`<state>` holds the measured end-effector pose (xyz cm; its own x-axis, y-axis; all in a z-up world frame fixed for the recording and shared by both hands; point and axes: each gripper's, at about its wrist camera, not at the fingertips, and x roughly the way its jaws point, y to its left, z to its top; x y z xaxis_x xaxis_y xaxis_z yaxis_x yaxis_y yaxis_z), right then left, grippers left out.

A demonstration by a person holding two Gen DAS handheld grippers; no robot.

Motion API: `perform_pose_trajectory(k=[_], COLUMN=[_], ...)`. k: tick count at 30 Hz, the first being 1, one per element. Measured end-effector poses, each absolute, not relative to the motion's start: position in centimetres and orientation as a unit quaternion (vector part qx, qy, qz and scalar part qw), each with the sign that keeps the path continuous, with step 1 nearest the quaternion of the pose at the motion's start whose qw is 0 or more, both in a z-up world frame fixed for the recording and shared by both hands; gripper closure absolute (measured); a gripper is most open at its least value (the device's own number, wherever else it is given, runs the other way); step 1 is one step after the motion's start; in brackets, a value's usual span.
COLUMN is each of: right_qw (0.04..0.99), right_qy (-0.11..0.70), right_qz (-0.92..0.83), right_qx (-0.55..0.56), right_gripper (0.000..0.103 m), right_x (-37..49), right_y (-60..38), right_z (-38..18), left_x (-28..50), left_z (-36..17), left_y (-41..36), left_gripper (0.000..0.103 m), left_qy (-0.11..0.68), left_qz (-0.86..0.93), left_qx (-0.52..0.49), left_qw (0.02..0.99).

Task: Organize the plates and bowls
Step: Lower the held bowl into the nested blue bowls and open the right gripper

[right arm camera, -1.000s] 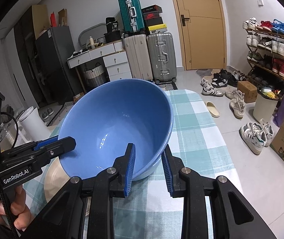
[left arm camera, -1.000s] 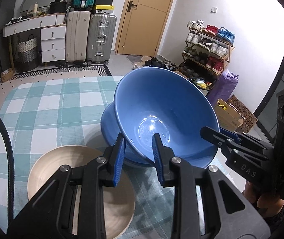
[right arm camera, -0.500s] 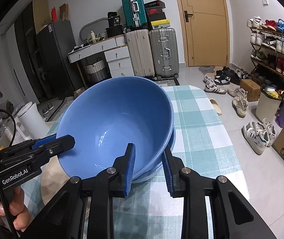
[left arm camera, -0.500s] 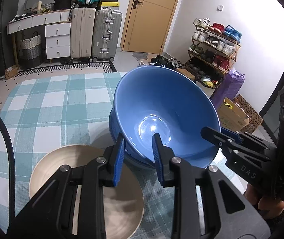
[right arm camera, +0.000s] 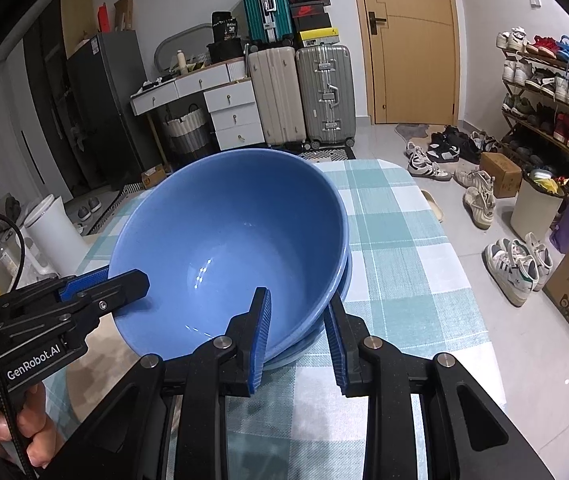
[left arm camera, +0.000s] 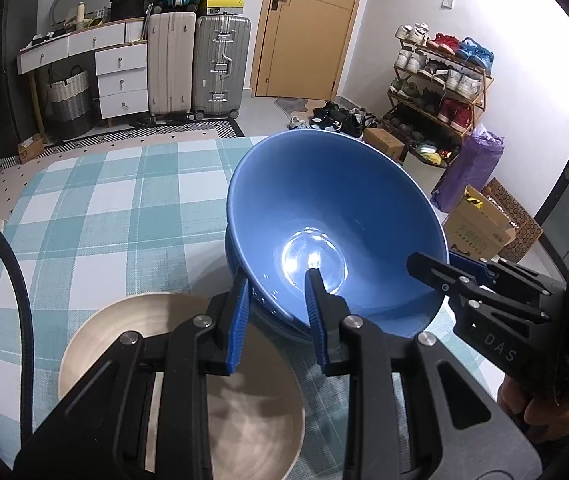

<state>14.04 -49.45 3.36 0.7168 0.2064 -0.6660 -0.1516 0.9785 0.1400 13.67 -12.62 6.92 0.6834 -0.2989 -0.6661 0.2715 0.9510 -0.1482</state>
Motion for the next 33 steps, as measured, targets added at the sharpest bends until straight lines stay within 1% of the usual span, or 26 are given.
perform_pose_trajectory(k=[20, 33], right_qw=[0.924, 0.923], right_qy=[0.377, 0.379], right_qz=[0.064, 0.066], right_qx=[0.003, 0.004], right_gripper=[0.074, 0.073], right_x=[15.5, 15.6], right_y=[-48.8, -48.8], right_z=[1.6, 1.3], left_x=[15.8, 16.4], left_z=[4.4, 4.1], left_y=[-13.4, -13.4], left_gripper=[0.079, 0.078], left_qy=[0.389, 0.394], left_qz=[-0.147, -0.143], left_qx=[-0.003, -0.003], left_qw=[0.909, 0.908])
